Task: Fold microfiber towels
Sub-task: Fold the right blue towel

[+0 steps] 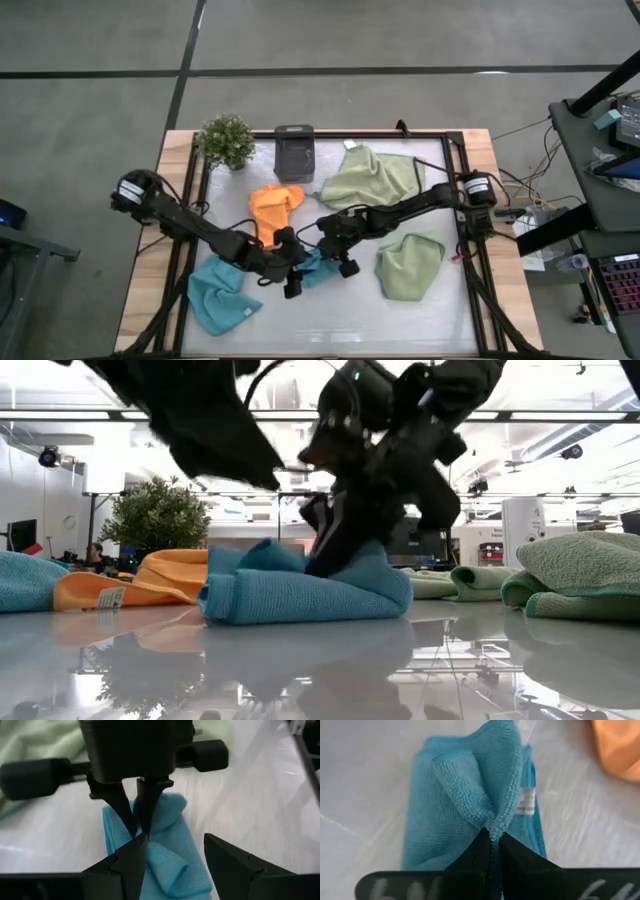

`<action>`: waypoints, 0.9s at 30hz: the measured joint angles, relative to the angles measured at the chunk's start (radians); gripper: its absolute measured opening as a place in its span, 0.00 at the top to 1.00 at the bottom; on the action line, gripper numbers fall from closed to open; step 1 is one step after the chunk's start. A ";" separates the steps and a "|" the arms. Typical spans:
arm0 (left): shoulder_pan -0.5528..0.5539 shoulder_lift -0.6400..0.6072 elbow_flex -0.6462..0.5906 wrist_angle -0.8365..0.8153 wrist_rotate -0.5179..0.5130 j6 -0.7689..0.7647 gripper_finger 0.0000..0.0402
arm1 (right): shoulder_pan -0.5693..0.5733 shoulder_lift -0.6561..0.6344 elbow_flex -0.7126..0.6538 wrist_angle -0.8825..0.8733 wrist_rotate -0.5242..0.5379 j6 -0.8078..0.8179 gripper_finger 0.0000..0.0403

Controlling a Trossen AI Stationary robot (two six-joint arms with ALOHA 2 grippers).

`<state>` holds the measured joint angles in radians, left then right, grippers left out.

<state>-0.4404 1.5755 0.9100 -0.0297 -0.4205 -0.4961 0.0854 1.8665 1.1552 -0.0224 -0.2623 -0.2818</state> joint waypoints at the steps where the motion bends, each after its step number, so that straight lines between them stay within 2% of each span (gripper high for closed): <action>1: 0.000 0.012 0.000 0.002 0.000 -0.017 0.55 | -0.004 0.004 -0.001 0.007 0.000 0.010 0.97; 13: 0.000 0.121 0.010 0.015 -0.005 -0.048 0.55 | -0.021 0.002 0.000 0.009 -0.006 0.032 0.96; 18: 0.002 0.141 0.009 -0.021 -0.061 -0.050 0.55 | -0.021 -0.001 0.000 0.006 -0.008 0.036 0.85; 22: 0.005 0.157 0.007 -0.076 -0.063 -0.074 0.55 | -0.021 -0.014 0.000 0.003 -0.008 0.046 0.74; 27: 0.012 0.169 -0.001 -0.094 -0.079 -0.075 0.63 | -0.021 -0.036 0.000 -0.014 -0.008 0.047 0.65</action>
<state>-0.4281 1.7450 0.9092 -0.1236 -0.4992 -0.5708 0.0647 1.8302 1.1549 -0.0365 -0.2700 -0.2343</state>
